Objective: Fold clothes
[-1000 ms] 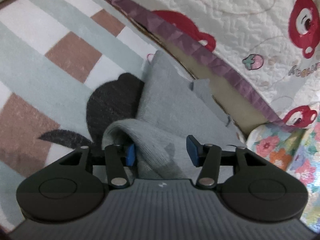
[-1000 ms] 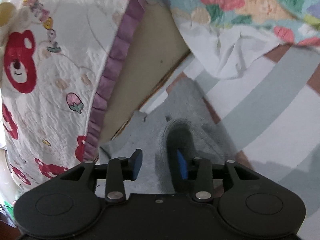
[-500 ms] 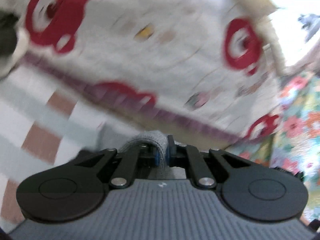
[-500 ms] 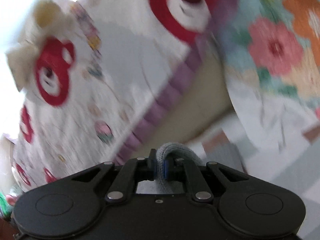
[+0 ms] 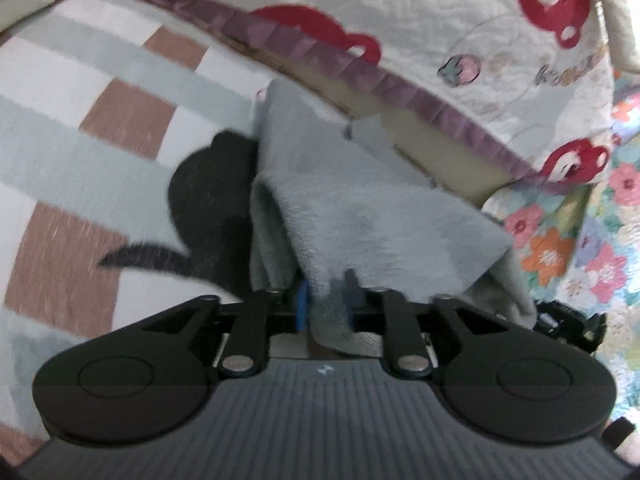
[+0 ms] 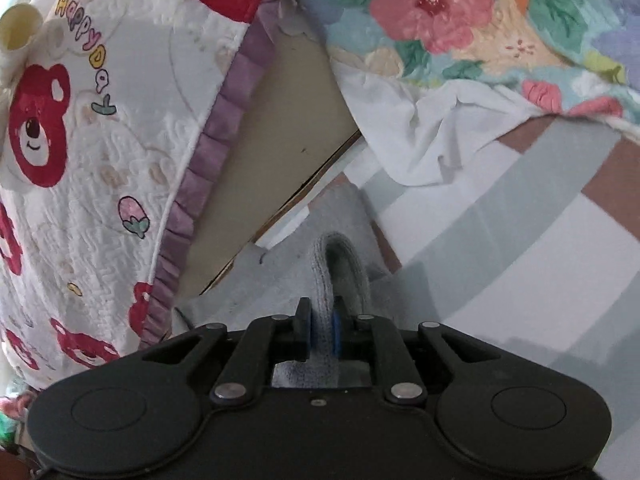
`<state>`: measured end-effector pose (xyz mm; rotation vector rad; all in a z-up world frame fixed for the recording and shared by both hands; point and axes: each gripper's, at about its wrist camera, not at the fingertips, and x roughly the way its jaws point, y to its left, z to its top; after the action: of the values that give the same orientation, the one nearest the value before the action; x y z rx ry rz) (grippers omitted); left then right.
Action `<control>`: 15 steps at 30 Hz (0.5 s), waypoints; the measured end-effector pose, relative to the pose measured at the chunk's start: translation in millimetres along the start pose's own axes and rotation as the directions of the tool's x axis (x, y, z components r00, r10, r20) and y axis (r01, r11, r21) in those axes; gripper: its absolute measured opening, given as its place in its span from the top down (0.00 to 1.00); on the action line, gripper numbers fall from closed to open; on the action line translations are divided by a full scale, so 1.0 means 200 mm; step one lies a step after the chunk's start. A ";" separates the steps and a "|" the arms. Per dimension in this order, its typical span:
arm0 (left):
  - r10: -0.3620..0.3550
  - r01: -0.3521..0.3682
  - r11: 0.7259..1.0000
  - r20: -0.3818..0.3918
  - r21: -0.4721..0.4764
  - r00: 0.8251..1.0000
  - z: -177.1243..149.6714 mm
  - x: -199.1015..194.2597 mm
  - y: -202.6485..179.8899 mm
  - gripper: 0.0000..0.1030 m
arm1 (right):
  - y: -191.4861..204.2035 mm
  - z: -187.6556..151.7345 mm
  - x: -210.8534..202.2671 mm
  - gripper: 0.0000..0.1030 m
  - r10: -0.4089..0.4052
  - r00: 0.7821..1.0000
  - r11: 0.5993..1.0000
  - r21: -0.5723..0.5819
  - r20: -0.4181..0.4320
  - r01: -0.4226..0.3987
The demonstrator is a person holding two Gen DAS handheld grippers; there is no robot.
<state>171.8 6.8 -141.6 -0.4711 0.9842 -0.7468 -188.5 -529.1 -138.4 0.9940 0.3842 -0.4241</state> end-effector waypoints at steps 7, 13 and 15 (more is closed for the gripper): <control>-0.050 0.050 0.999 0.038 0.013 0.998 0.07 0.16 -0.01 0.92 | 0.00 0.04 0.04 0.59 0.125 0.992 0.992 0.001 -0.001 -0.125; -0.026 0.010 0.984 0.089 0.180 0.996 0.23 0.18 -0.19 0.95 | 0.14 0.17 0.08 0.90 0.237 0.972 0.965 -0.117 0.012 -0.234; -0.026 -0.004 0.979 0.144 0.205 0.989 0.38 0.19 -0.25 0.95 | 0.20 0.29 0.11 0.91 0.219 0.975 0.963 -0.166 0.026 -0.212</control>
<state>234.5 -51.5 -92.9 -0.3459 0.7595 -0.8030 -142.7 -562.3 -91.6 0.8552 0.2619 -0.2134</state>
